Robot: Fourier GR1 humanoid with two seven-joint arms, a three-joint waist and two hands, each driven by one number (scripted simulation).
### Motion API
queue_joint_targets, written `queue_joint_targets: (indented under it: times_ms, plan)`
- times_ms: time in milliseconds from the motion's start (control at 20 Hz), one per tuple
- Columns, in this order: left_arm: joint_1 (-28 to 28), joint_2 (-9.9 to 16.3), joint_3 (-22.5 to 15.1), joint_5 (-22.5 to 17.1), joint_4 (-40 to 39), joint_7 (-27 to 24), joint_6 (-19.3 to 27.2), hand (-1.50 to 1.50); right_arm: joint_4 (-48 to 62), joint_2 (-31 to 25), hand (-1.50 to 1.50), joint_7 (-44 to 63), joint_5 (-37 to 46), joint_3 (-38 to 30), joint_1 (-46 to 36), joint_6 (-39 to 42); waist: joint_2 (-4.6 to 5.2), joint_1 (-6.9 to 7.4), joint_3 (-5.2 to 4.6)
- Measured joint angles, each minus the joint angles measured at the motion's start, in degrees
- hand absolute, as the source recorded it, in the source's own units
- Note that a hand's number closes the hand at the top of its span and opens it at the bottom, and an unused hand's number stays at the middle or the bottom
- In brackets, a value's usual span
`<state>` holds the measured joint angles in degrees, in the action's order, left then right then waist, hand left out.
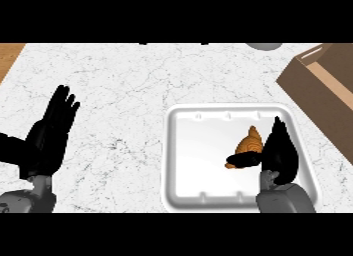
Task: Pick the croissant from the tray and place it in the cardboard box
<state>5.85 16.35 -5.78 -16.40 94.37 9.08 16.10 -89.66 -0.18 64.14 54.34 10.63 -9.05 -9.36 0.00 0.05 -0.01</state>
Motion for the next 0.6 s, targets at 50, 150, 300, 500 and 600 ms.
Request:
queue_joint_targets:
  times_ms: [50, 150, 300, 500, 600]
  plan:
    - [-0.51, 0.01, 0.29, -0.09, 0.17, -0.27, -0.68, 0.00, 0.45, 0.01, -1.50, -0.48, -0.11, -0.31, 0.42, -0.21, -0.01, 0.01, 0.00]
    - [-0.47, -0.46, 0.52, 0.34, 0.07, -0.29, -1.08, 0.00, 1.95, 0.02, -1.50, -0.97, -0.12, 0.16, 0.66, -1.07, -0.03, 0.03, -0.01]
    - [-0.45, -0.42, 1.58, 0.54, 0.45, 0.32, -1.93, 0.00, 2.91, 0.03, -1.50, -1.32, -0.33, 0.87, 0.66, -1.90, -0.04, 0.07, -0.02]
    - [0.01, -0.83, 2.62, 0.90, -0.10, 0.82, -2.70, 0.00, 3.33, 0.00, 1.50, -1.17, 0.36, 1.47, 0.43, -2.47, -0.03, 0.02, 0.01]
    - [-0.25, -0.92, 3.31, 1.06, -0.47, 0.43, -3.55, 0.00, 4.52, -0.01, 1.50, -1.25, 0.58, 2.19, 0.01, -3.00, -0.04, 0.05, -0.01]
